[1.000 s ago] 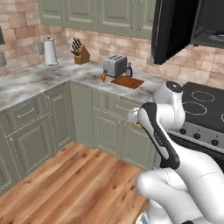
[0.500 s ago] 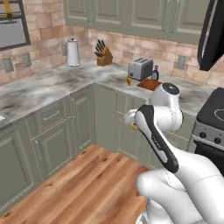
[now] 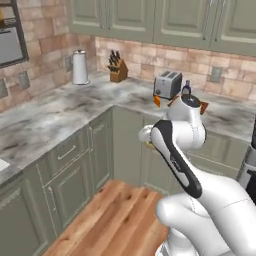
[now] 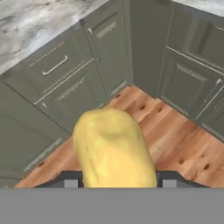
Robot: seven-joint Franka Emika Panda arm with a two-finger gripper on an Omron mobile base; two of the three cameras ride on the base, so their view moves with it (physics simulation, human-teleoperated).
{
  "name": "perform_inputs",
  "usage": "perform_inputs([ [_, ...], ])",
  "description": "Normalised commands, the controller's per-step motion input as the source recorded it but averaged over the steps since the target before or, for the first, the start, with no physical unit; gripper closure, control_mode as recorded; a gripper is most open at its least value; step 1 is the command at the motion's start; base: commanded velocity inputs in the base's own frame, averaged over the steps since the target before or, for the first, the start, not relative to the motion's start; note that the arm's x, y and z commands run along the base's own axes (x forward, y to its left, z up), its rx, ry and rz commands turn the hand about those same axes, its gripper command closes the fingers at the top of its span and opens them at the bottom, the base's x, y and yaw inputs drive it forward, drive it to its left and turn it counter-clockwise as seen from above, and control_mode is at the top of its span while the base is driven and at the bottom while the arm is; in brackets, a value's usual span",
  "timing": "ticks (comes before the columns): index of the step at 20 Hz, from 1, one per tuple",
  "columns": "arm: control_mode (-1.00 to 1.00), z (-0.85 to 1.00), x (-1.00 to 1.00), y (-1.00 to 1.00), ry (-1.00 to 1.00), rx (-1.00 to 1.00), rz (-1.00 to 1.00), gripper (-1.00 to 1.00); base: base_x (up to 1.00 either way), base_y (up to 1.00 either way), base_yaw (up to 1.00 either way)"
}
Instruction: Retrieve the reheated potato from the microwave, then place the potato, cheese, and condiment on the cutting board.
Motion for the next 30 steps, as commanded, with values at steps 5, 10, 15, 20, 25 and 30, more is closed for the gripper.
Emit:
perform_inputs([
  [5, 1.00, 0.00, 0.00, 0.00, 0.00, 0.00, 0.00, 1.00, 0.57, 0.36, -0.54],
  [10, 1.00, 0.00, 0.00, 0.00, 0.00, 0.00, 0.00, 1.00, 0.56, 0.35, -0.55],
  [15, 1.00, 0.00, 0.00, 0.00, 0.00, 0.00, 0.00, 1.00, 0.60, 0.36, -0.50],
  [20, 1.00, 0.00, 0.00, 0.00, 0.00, 0.00, 0.00, 1.00, 0.75, 0.35, -0.28],
  [25, 1.00, 0.00, 0.00, 0.00, 0.00, 0.00, 0.00, 1.00, 0.79, 0.14, -0.10],
  [30, 1.00, 0.00, 0.00, 0.00, 0.00, 0.00, 0.00, 1.00, 0.63, 0.17, -0.18],
])
